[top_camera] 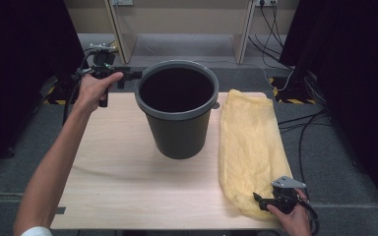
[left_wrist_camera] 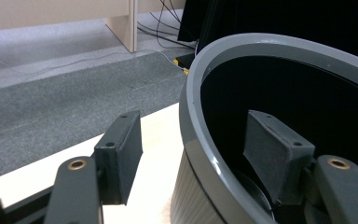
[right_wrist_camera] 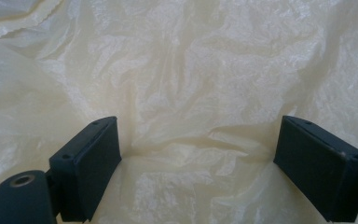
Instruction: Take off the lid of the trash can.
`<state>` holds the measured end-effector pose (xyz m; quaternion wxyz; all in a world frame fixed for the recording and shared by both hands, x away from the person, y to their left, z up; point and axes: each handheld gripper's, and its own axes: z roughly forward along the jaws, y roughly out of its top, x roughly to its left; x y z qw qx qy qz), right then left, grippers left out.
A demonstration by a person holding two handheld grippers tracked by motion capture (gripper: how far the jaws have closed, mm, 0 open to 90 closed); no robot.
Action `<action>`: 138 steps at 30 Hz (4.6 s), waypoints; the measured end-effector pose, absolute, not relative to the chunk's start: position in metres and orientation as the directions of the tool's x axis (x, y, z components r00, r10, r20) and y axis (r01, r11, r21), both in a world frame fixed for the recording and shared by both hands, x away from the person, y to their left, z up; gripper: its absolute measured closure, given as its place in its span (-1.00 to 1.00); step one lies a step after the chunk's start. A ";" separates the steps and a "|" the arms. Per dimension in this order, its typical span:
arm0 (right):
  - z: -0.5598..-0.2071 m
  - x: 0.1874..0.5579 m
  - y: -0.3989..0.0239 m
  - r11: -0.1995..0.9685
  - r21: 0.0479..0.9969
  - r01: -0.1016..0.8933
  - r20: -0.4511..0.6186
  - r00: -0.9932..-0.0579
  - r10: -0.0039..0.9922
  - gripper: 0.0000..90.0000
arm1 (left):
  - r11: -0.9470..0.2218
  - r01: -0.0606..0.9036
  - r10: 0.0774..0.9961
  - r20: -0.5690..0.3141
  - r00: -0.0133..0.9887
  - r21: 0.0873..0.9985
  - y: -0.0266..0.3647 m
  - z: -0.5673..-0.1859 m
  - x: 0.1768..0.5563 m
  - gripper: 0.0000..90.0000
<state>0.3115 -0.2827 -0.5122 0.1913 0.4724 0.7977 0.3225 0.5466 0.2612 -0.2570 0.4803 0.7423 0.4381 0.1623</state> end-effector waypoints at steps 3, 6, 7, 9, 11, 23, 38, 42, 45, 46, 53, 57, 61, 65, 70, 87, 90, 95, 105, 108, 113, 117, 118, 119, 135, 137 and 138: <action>-0.512 0.312 -0.283 0.349 0.694 0.630 -0.003 -0.482 0.876 -0.68 | -0.178 0.501 0.811 -0.162 0.562 0.847 0.254 -0.257 0.554 -0.16; -0.512 0.312 -0.283 0.349 0.695 0.629 -0.003 -0.482 0.876 -0.68 | -0.184 0.505 0.811 -0.161 0.563 0.843 0.250 -0.257 0.556 -0.12; -0.512 0.312 -0.283 0.350 0.695 0.628 -0.005 -0.483 0.876 -0.68 | -0.202 0.509 0.813 -0.147 0.564 0.837 0.246 -0.256 0.559 -0.07; -0.512 0.312 -0.283 0.349 0.696 0.628 -0.004 -0.483 0.876 -0.68 | -0.215 0.512 0.817 -0.134 0.561 0.832 0.243 -0.256 0.562 -0.03; -0.512 0.312 -0.283 0.348 0.693 0.631 -0.002 -0.481 0.876 -0.68 | -0.217 0.516 0.819 -0.132 0.558 0.828 0.239 -0.256 0.565 0.03; -0.513 0.312 -0.283 0.350 0.697 0.626 -0.005 -0.484 0.875 -0.68 | -0.263 0.537 0.827 -0.099 0.553 0.801 0.222 -0.259 0.581 0.36; -0.513 0.312 -0.283 0.345 0.699 0.627 0.000 -0.482 0.876 -0.68 | -0.336 0.562 0.839 -0.031 0.543 0.756 0.205 -0.261 0.593 0.66; -0.513 0.312 -0.283 0.346 0.698 0.627 -0.001 -0.483 0.876 -0.68 | -0.337 0.551 0.839 -0.021 0.543 0.763 0.205 -0.260 0.592 0.67; -0.512 0.312 -0.283 0.347 0.697 0.628 -0.003 -0.481 0.877 -0.68 | -0.330 0.546 0.841 -0.022 0.540 0.770 0.205 -0.260 0.591 0.67; -0.512 0.312 -0.283 0.347 0.696 0.628 -0.003 -0.481 0.877 -0.68 | -0.322 0.544 0.842 -0.028 0.538 0.775 0.206 -0.259 0.591 0.67; -0.512 0.312 -0.283 0.346 0.697 0.628 -0.003 -0.480 0.877 -0.68 | -0.284 0.520 0.851 -0.038 0.524 0.806 0.207 -0.255 0.588 0.68; -0.512 0.312 -0.282 0.345 0.696 0.630 -0.003 -0.478 0.879 -0.68 | -0.287 0.524 0.845 -0.045 0.532 0.802 0.210 -0.250 0.586 0.71; -0.512 0.312 -0.282 0.345 0.696 0.630 -0.003 -0.478 0.878 -0.68 | -0.279 0.521 0.842 -0.055 0.536 0.806 0.212 -0.248 0.583 0.72; -0.513 0.312 -0.283 0.345 0.697 0.628 -0.003 -0.479 0.878 -0.68 | -0.254 0.519 0.832 -0.089 0.547 0.816 0.218 -0.244 0.580 0.74; -0.513 0.312 -0.283 0.346 0.697 0.628 -0.003 -0.480 0.877 -0.68 | -0.208 0.518 0.828 -0.132 0.545 0.830 0.228 -0.240 0.576 0.74; -0.513 0.312 -0.283 0.346 0.697 0.628 -0.003 -0.480 0.877 -0.69 | -0.185 0.491 0.835 -0.128 0.536 0.851 0.283 -0.225 0.551 0.74; -0.512 0.313 -0.282 0.346 0.697 0.628 -0.003 -0.479 0.878 -0.69 | -0.184 0.493 0.840 -0.125 0.528 0.850 0.299 -0.226 0.545 0.74; -0.512 0.313 -0.282 0.345 0.697 0.628 -0.003 -0.478 0.878 -0.69 | -0.156 0.497 0.851 -0.138 0.506 0.854 0.327 -0.230 0.533 0.73; -0.512 0.313 -0.282 0.344 0.697 0.629 -0.002 -0.478 0.878 -0.69 | -0.120 0.501 0.878 -0.144 0.457 0.857 0.385 -0.239 0.505 0.73; -0.512 0.313 -0.282 0.345 0.698 0.628 -0.003 -0.479 0.878 -0.69 | -0.113 0.503 0.886 -0.142 0.441 0.857 0.400 -0.242 0.497 0.73; -0.512 0.313 -0.282 0.345 0.697 0.629 -0.003 -0.478 0.879 -0.69 | -0.097 0.507 0.895 -0.148 0.421 0.856 0.426 -0.254 0.483 0.73; -0.512 0.313 -0.282 0.346 0.695 0.630 -0.004 -0.478 0.878 -0.69 | -0.085 0.511 0.902 -0.152 0.403 0.855 0.438 -0.259 0.476 0.73; -0.512 0.313 -0.282 0.345 0.697 0.629 -0.003 -0.478 0.878 -0.69 | -0.086 0.513 0.906 -0.147 0.397 0.854 0.442 -0.261 0.473 0.73; -0.512 0.313 -0.282 0.345 0.697 0.628 -0.003 -0.478 0.878 -0.69 | -0.080 0.516 0.911 -0.148 0.386 0.853 0.449 -0.265 0.469 0.73; -0.512 0.313 -0.282 0.345 0.697 0.628 -0.004 -0.478 0.879 -0.69 | -0.025 0.566 0.937 -0.179 0.302 0.824 0.485 -0.322 0.452 0.73; -0.512 0.313 -0.282 0.344 0.696 0.630 -0.004 -0.477 0.879 -0.69 | -0.028 0.569 0.938 -0.176 0.299 0.822 0.485 -0.326 0.451 0.73; -0.512 0.313 -0.282 0.346 0.694 0.631 -0.004 -0.477 0.879 -0.69 | -0.028 0.574 0.939 -0.174 0.295 0.819 0.485 -0.331 0.450 0.73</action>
